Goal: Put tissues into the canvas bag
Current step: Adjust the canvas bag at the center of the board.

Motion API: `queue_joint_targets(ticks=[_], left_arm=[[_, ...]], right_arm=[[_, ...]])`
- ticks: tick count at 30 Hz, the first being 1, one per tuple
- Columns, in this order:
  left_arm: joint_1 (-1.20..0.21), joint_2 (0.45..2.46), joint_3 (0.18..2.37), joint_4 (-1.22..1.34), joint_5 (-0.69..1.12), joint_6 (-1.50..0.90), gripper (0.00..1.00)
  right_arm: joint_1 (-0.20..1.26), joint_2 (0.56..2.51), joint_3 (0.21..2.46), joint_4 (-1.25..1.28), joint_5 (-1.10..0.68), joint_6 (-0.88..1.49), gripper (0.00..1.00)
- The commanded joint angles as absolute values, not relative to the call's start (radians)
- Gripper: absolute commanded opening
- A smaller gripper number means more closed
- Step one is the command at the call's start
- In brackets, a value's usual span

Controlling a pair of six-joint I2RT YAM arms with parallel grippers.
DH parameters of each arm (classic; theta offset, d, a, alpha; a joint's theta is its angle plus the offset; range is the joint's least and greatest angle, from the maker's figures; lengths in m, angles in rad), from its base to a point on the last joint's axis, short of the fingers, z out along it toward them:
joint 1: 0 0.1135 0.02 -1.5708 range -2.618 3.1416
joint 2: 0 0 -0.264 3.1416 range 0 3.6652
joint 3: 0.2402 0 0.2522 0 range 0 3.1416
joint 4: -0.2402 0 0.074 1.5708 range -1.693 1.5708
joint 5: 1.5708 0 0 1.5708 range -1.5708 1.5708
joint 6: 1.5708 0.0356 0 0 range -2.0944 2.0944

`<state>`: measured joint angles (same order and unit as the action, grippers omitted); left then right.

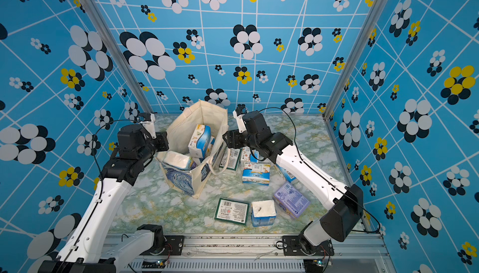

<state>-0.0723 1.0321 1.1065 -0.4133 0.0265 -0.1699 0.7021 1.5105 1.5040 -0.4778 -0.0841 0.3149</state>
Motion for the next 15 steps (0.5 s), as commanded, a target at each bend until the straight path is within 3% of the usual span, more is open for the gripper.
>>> queue_joint_targets(ticks=[1, 7, 15], left_arm=[[-0.066, 1.004, 1.148, -0.367, 0.031, -0.142, 0.19], [-0.064, 0.998, 1.149, -0.385, -0.011, -0.126, 0.49], [-0.096, 0.962, 1.251, -0.498, 0.003, -0.1, 0.49]], right_arm=[[0.699, 1.42, 1.472, -0.647, -0.082, 0.172, 0.79], [0.694, 1.286, 1.363, -0.733, 0.046, 0.131, 0.85], [0.591, 1.244, 1.271, -0.717, 0.089, 0.206, 0.89]])
